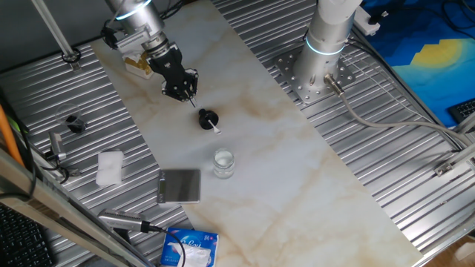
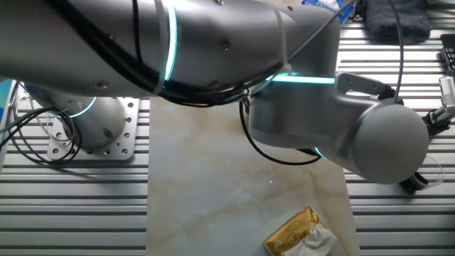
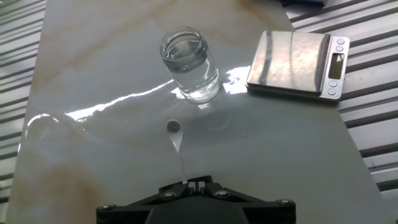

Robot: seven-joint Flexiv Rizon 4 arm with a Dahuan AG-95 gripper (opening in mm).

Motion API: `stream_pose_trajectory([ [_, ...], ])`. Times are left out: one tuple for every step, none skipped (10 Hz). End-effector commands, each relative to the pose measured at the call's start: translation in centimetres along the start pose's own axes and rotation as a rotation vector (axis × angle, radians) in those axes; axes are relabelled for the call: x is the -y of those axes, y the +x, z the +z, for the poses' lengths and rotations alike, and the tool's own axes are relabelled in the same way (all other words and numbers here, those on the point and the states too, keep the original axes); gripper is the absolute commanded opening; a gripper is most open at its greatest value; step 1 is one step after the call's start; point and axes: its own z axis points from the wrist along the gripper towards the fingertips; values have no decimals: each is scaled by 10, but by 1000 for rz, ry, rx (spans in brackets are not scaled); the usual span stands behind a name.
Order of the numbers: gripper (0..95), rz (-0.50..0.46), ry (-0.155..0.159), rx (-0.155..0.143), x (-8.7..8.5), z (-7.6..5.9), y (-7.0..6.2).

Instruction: Screw the lid onto the jar

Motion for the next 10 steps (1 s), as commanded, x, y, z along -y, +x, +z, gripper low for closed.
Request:
stream_pose_trajectory([
  [0, -19, -10, 15, -2, -3, 2],
  [0, -18, -9, 12, -2, -4, 3],
  [0, -20, -4, -8, -2, -4, 3],
  [0, -13, -3, -14, -2, -4, 3],
  [0, -14, -3, -14, -2, -4, 3],
  [0, -16, -4, -13, -2, -4, 3],
  [0, -11, -4, -13, -3, -6, 3],
  [0, -5, -3, -20, -3, -6, 3],
  [0, 1, -3, -22, -3, -6, 3],
  [0, 23, -8, -23, -3, -6, 3],
])
